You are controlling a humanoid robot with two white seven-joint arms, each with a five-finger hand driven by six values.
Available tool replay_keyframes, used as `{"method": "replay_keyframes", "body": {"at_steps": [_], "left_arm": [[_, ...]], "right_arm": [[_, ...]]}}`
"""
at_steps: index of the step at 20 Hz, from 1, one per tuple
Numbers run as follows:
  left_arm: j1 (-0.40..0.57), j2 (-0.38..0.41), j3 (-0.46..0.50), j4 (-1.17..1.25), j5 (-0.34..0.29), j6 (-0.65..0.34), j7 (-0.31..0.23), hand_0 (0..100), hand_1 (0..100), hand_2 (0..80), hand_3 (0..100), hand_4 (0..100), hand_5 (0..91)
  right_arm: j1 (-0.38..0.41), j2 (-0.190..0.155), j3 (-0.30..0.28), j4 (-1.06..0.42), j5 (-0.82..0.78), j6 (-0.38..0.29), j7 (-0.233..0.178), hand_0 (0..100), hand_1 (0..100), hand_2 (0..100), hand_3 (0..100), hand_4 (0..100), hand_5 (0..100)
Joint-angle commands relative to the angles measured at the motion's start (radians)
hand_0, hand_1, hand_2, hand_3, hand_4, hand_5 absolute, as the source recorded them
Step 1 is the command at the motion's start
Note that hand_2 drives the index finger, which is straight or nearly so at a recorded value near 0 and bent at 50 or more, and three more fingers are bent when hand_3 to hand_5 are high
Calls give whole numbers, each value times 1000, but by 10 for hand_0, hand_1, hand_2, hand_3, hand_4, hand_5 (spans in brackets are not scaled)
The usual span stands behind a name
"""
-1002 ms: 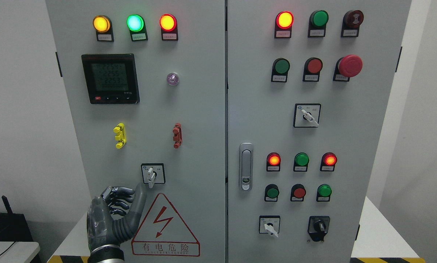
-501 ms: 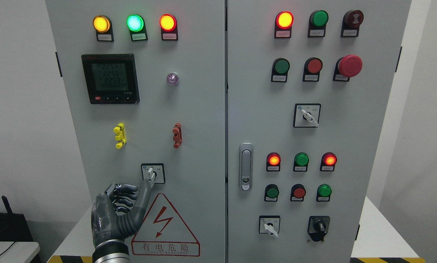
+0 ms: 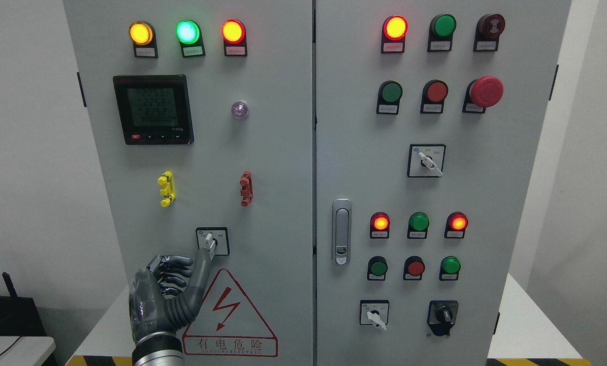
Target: Turn on light switch 1
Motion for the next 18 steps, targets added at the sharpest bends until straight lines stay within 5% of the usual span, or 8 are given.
{"method": "replay_keyframes", "body": {"at_steps": [1, 18], "left_arm": [[-10, -16, 1, 23, 1, 1, 1, 145, 495, 533, 719, 745, 629], [-47, -20, 1, 65, 10, 25, 1, 150, 507, 550, 726, 749, 637]], "right_arm": [[0, -1, 17, 0, -25, 0, 2, 120, 389, 0, 0, 0, 0], [0, -1, 17, 0, -25, 0, 2, 120, 389, 0, 0, 0, 0]]}}
